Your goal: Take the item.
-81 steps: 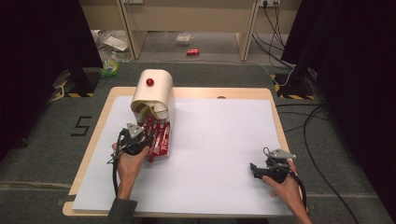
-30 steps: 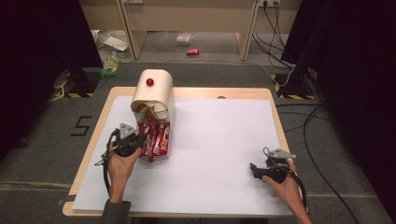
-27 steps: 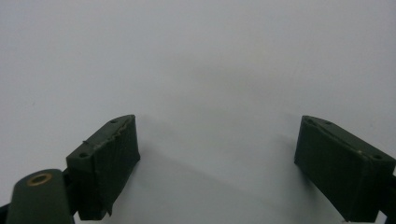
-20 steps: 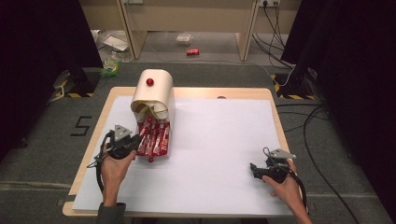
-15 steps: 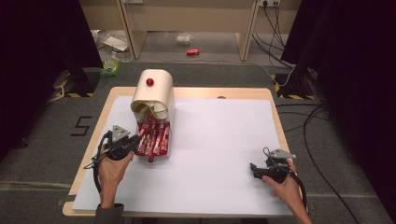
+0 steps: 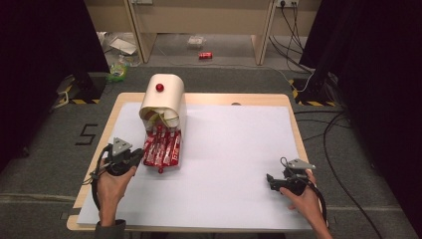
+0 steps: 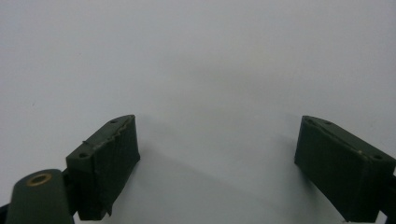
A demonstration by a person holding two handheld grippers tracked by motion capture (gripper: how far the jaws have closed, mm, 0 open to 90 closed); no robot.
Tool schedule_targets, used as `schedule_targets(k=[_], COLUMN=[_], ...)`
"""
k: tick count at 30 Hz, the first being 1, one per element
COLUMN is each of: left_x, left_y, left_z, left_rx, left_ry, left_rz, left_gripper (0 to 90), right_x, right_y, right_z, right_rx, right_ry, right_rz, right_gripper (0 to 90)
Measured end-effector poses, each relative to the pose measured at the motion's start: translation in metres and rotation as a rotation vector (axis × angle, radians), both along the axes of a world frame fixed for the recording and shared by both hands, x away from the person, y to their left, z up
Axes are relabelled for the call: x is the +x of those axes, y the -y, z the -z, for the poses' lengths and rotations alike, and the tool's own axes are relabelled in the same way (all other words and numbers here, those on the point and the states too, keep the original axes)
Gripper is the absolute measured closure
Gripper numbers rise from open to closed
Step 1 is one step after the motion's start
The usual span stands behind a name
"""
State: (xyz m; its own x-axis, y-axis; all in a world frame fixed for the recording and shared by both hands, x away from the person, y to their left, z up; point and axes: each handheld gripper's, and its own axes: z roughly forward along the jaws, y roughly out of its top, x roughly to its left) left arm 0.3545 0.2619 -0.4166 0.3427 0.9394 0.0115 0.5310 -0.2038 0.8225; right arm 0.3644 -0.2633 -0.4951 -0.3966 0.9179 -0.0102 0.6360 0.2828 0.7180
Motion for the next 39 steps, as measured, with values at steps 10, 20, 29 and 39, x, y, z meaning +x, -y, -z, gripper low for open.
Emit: schedule_targets(k=[10, 20, 29, 39], left_x=[-0.009, -0.011, -0.012, -0.011], left_y=[-0.016, -0.025, -0.036, -0.043], left_z=[-0.006, -0.011, -0.011, -0.009], left_rx=[-0.019, -0.024, -0.033, -0.034], left_ry=[0.012, 0.031, 0.037, 0.053], left_rz=[-0.028, -0.052, -0.082, -0.105], left_gripper=[84.4, 84.4, 84.4, 84.4], right_x=[0.000, 0.000, 0.000, 0.000], right_y=[0.000, 0.000, 0.000, 0.000], right_z=[0.000, 0.000, 0.000, 0.000], right_rx=[0.000, -0.001, -0.001, -0.001], right_ry=[0.000, 0.000, 0.000, 0.000], right_rz=[0.001, 0.000, 0.000, 0.001], right_gripper=[14.0, 14.0, 13.9, 14.0])
